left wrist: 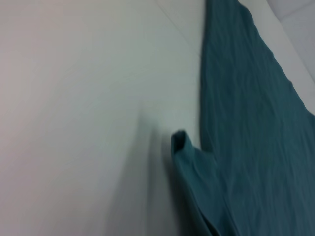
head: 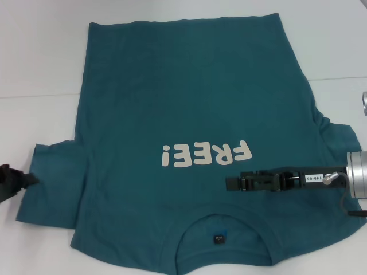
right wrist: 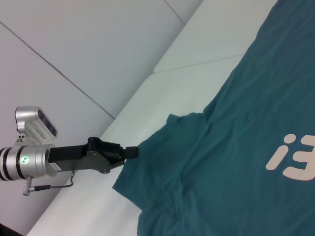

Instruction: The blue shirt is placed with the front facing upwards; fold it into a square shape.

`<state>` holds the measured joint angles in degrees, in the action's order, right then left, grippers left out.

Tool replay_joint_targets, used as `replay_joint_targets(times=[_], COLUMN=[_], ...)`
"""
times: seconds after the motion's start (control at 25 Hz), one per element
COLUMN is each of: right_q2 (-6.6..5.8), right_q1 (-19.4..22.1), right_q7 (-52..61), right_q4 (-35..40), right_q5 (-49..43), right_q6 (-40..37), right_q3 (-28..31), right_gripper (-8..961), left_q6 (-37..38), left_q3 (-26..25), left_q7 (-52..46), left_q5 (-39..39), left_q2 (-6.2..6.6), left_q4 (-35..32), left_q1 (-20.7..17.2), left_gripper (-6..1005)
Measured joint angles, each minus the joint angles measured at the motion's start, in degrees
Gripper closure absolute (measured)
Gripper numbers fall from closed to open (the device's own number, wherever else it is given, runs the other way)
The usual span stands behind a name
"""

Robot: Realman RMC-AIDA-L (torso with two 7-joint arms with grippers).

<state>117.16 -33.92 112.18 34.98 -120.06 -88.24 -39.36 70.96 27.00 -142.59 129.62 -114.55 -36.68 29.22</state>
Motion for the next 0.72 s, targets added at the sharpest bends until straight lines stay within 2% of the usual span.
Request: replay_joint_targets(times=[0.72], right_q2=[0.0], right_q1=[-0.2], right_q7=[0.2], right_q4=[0.0], right_q5=[0.0], right_q6=[0.0], right_q3=[0.3], right_gripper=[8], left_q6=[1.0], left_q3=[-4.3], left_q7=[-3.6], left_q5=[6.3], left_q2=[2.6], left_q4=[-4.7], left_q1=[1.3], left_gripper=[973])
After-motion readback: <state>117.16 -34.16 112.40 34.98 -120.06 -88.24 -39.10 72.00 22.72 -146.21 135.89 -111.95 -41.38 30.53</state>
